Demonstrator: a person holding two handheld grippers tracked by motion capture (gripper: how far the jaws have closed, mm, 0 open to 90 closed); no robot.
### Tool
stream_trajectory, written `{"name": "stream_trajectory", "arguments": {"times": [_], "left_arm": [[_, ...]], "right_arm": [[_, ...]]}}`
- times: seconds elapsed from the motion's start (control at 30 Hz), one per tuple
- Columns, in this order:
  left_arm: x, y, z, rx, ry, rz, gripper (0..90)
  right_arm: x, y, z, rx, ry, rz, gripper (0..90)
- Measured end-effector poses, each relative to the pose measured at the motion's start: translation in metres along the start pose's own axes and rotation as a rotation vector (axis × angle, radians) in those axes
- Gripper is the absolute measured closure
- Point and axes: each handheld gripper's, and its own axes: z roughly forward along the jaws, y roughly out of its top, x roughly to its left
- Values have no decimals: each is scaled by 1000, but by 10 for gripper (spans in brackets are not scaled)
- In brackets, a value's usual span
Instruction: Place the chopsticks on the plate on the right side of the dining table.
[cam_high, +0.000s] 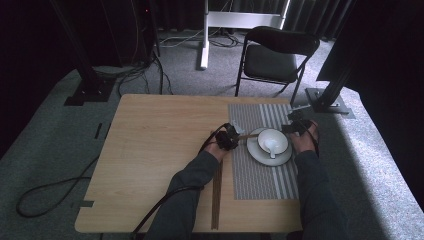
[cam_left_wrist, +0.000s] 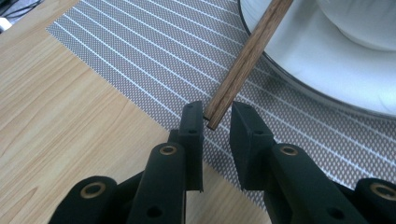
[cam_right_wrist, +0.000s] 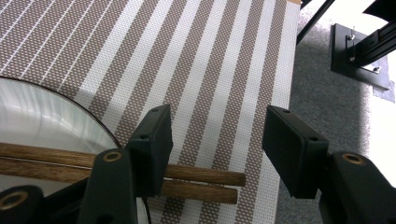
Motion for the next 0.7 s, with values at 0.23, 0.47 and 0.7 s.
{"name": "stream_trajectory", "arguments": {"times": [0.23, 0.47, 0.7], "left_arm": [[1, 1, 0, -1, 12, -17, 672], [4, -5, -6, 6, 21, -5, 683], [5, -9, -7, 18, 28, -6, 752]], "right_arm": [[-5, -4, -1, 0, 0, 21, 418], [-6, -4, -2, 5, -1, 15, 418], [-8, -5, -3, 7, -4, 13, 418]]}}
